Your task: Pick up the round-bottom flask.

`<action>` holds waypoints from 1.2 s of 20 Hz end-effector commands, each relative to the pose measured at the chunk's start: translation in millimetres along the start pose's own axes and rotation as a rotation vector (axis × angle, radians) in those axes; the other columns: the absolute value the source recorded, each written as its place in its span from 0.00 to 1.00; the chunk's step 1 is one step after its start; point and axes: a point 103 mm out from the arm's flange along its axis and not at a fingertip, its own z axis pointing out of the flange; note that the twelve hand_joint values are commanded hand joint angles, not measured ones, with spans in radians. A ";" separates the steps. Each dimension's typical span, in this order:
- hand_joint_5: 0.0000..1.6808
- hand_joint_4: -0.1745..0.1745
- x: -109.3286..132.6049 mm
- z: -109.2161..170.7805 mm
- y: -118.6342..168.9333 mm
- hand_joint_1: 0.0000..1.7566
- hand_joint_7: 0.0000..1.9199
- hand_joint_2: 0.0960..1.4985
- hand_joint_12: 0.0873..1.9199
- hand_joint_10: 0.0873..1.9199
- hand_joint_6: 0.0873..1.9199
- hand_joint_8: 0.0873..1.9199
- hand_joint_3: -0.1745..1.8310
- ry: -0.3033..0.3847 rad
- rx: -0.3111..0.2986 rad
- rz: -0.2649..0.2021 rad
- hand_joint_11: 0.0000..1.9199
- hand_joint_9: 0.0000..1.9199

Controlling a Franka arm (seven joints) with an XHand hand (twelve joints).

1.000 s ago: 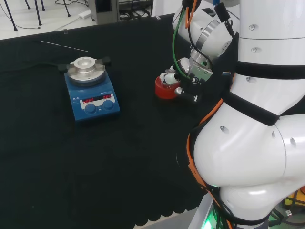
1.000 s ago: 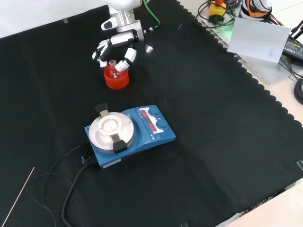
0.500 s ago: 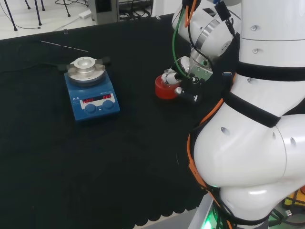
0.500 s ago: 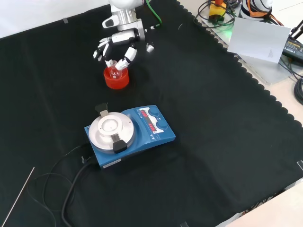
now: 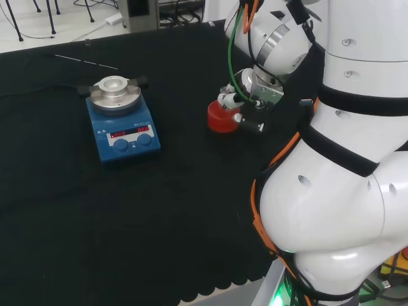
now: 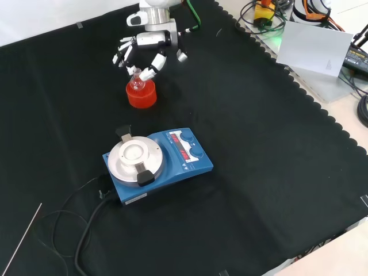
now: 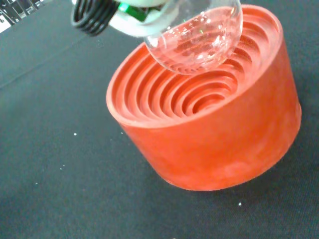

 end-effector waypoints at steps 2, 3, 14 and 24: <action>0.64 0.83 13.0 -12.7 -2.6 0.62 0.19 0.45 0.69 0.26 0.53 0.26 0.45 0.013 0.028 -0.008 0.02 0.28; 0.64 0.83 15.1 -15.3 -2.9 0.62 0.19 0.44 0.69 0.26 0.53 0.26 0.45 0.013 0.033 -0.009 0.02 0.28; 0.66 0.78 38.3 -48.7 -16.8 0.63 0.19 0.42 0.69 0.26 0.51 0.25 0.47 0.005 0.060 -0.036 0.02 0.28; 0.66 0.75 51.8 -68.4 -32.5 0.63 0.19 0.41 0.69 0.26 0.50 0.25 0.48 0.000 0.064 -0.055 0.02 0.27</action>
